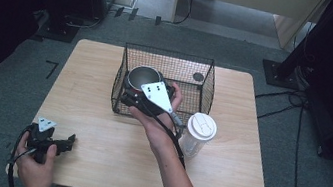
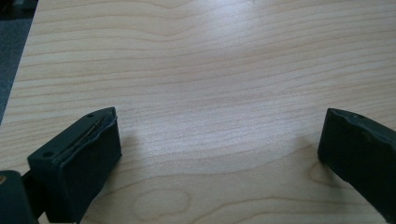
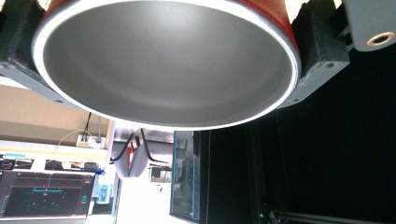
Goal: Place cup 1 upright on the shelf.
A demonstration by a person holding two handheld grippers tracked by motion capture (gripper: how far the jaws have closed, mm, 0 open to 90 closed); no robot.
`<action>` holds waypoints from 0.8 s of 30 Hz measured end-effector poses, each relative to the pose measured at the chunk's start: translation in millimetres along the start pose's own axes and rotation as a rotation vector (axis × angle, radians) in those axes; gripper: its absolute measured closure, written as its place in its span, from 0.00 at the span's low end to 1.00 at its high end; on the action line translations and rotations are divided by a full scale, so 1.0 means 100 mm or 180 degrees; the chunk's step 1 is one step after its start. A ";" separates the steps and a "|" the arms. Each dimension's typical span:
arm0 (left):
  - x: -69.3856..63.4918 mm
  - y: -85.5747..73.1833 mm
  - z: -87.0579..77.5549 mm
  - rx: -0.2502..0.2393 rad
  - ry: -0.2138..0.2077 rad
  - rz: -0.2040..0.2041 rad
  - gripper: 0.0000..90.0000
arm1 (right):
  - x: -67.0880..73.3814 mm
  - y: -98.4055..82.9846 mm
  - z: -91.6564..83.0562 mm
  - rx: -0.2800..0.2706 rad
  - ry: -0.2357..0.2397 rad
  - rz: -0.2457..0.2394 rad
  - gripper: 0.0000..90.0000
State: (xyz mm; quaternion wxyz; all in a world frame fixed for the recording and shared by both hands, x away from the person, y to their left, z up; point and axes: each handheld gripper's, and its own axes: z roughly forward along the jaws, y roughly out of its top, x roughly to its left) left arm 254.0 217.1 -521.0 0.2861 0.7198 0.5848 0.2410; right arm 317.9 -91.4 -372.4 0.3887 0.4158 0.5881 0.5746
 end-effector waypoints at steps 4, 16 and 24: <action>0.00 0.00 0.00 0.0000 -0.0001 -0.0002 0.00 | -0.04 0.01 0.08 -0.0011 -0.0018 0.0066 0.08; 0.00 0.00 0.00 -0.0005 0.0002 0.0000 0.00 | -0.05 -0.05 0.41 0.0021 -0.0107 0.0131 0.08; 0.00 0.00 0.00 -0.0004 0.0002 0.0000 0.00 | -0.09 -0.19 0.71 0.0021 -0.0302 0.0191 0.08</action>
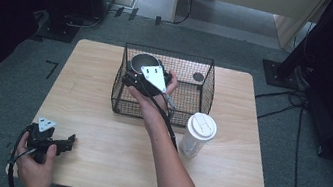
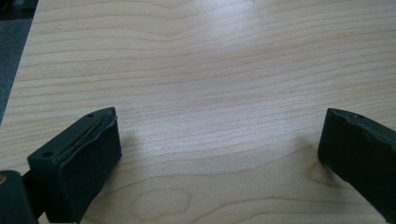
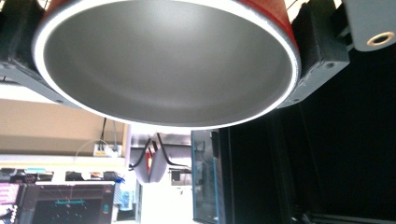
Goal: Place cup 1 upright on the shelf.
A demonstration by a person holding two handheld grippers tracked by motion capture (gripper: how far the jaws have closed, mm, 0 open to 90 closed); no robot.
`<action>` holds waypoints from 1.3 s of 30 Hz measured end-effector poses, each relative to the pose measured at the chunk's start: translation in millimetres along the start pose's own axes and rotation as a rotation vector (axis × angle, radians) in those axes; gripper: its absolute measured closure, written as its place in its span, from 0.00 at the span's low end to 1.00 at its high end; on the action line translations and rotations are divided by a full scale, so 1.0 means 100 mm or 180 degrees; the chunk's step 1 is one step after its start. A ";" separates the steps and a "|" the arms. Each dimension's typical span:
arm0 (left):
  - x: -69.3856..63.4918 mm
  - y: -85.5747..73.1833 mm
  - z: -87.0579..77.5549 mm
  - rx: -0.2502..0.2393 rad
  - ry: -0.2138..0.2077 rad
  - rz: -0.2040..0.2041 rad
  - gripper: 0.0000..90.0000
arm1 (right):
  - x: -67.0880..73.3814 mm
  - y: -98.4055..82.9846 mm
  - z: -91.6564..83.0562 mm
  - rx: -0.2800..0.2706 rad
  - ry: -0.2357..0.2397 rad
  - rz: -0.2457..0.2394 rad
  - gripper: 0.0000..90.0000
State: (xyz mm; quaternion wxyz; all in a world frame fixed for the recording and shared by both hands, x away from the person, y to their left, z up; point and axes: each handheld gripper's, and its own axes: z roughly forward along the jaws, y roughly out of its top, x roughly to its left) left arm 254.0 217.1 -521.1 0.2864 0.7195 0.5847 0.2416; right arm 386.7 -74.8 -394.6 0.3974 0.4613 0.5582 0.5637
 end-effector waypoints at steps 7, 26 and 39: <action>0.00 0.00 0.00 0.0004 -0.0002 0.0002 0.00 | -0.02 -0.07 0.18 0.0065 -0.0084 0.0019 0.08; 0.00 0.00 0.00 0.0002 -0.0002 0.0002 0.00 | -0.20 -0.27 0.58 0.0251 -0.0311 0.0046 0.08; 0.00 0.00 0.00 0.0005 -0.0003 0.0000 0.00 | -0.21 -0.46 0.75 0.0575 -0.0249 0.0063 0.07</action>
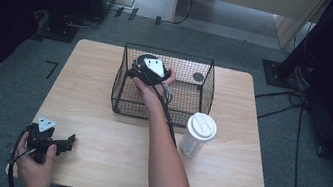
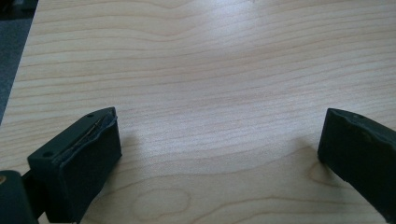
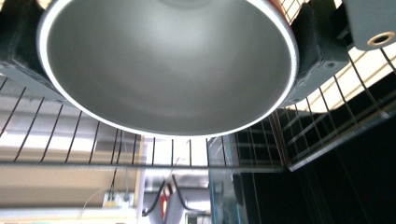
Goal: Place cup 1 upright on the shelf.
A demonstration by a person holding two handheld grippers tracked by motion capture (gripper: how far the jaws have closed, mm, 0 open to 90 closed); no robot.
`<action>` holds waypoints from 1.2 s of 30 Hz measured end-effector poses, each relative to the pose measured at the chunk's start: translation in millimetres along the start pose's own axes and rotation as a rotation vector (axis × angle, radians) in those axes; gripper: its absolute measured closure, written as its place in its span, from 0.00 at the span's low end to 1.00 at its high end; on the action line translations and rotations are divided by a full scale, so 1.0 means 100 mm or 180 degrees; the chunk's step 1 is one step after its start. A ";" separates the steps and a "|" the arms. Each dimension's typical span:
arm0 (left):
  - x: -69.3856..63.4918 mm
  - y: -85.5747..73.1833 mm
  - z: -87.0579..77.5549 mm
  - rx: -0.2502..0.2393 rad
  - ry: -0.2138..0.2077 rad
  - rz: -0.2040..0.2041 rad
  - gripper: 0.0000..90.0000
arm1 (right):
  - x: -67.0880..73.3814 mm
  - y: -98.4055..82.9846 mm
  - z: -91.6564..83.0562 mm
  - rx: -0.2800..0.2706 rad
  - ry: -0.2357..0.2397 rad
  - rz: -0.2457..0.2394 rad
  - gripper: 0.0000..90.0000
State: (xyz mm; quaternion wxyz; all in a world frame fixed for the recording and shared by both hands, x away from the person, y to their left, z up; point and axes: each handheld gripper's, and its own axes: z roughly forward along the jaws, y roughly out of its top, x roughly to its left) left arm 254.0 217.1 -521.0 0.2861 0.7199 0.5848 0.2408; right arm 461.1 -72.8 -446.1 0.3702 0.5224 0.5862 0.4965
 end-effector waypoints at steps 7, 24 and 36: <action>0.00 0.00 0.00 -0.0004 0.0002 -0.0001 0.00 | -0.01 -0.01 0.02 0.0144 0.0012 -0.0014 0.07; 0.00 0.01 0.01 -0.0001 -0.0001 0.0007 0.00 | -0.01 0.20 -0.16 -0.0104 0.0154 -0.0031 0.00; -0.02 0.02 0.02 -0.0004 -0.0001 -0.0003 0.00 | 0.03 0.37 -0.49 -0.0160 0.0125 -0.0027 0.00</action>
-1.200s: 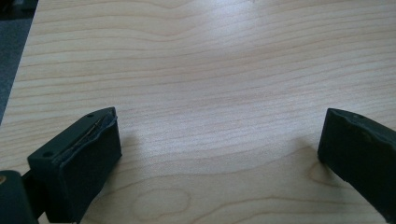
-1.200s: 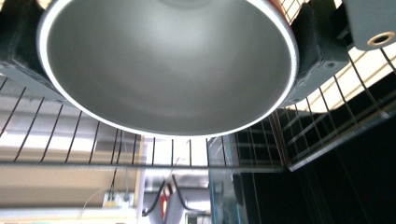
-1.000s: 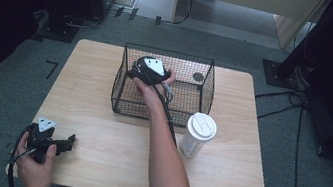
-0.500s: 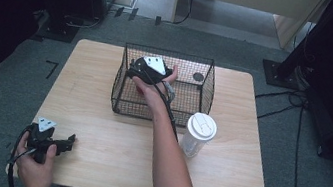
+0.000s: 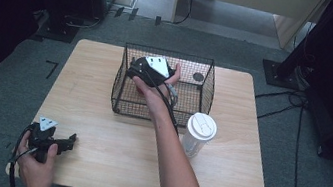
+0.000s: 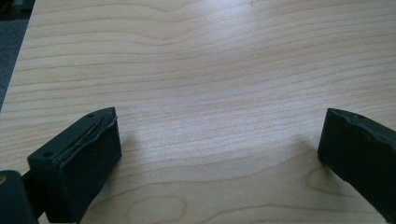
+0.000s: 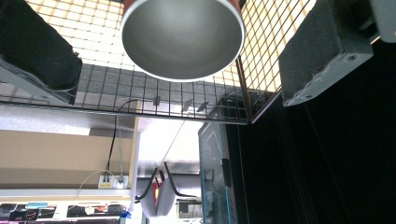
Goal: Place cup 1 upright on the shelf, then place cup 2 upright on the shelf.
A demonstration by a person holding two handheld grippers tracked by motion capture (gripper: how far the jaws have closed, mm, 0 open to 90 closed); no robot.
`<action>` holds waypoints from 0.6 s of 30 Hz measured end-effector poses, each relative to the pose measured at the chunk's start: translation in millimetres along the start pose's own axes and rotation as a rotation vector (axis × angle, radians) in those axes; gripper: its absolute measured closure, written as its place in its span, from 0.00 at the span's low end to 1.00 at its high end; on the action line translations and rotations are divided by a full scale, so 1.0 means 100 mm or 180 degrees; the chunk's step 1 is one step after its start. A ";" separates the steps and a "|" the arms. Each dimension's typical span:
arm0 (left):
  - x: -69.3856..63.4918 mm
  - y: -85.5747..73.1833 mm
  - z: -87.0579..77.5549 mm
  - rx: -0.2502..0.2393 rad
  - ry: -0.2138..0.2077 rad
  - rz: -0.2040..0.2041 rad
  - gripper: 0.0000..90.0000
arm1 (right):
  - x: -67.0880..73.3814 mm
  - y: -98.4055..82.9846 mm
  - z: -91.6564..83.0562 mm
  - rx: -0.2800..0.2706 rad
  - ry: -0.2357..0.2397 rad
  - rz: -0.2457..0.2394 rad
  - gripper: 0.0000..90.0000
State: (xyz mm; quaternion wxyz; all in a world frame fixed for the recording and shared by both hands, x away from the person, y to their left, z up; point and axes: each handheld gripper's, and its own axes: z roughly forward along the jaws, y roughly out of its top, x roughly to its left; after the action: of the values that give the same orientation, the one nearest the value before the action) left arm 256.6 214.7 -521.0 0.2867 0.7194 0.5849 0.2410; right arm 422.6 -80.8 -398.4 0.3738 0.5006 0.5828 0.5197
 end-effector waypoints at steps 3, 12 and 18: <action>0.00 0.00 0.00 -0.0004 0.0003 -0.0002 0.00 | 0.02 0.03 -0.13 -0.0016 0.0023 -0.0008 0.00; 0.00 0.00 0.00 -0.0005 0.0004 -0.0001 0.00 | 0.04 0.07 -0.48 -0.0038 0.0085 -0.0099 0.00; 0.00 0.00 0.00 -0.0002 0.0003 -0.0001 0.00 | 0.04 0.01 -0.71 -0.0060 0.0134 -0.0048 0.00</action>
State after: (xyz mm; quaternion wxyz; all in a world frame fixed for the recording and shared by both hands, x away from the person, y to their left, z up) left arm 256.7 214.7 -521.0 0.2868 0.7191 0.5851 0.2414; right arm 353.9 -93.7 -384.5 0.3700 0.4817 0.5894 0.5327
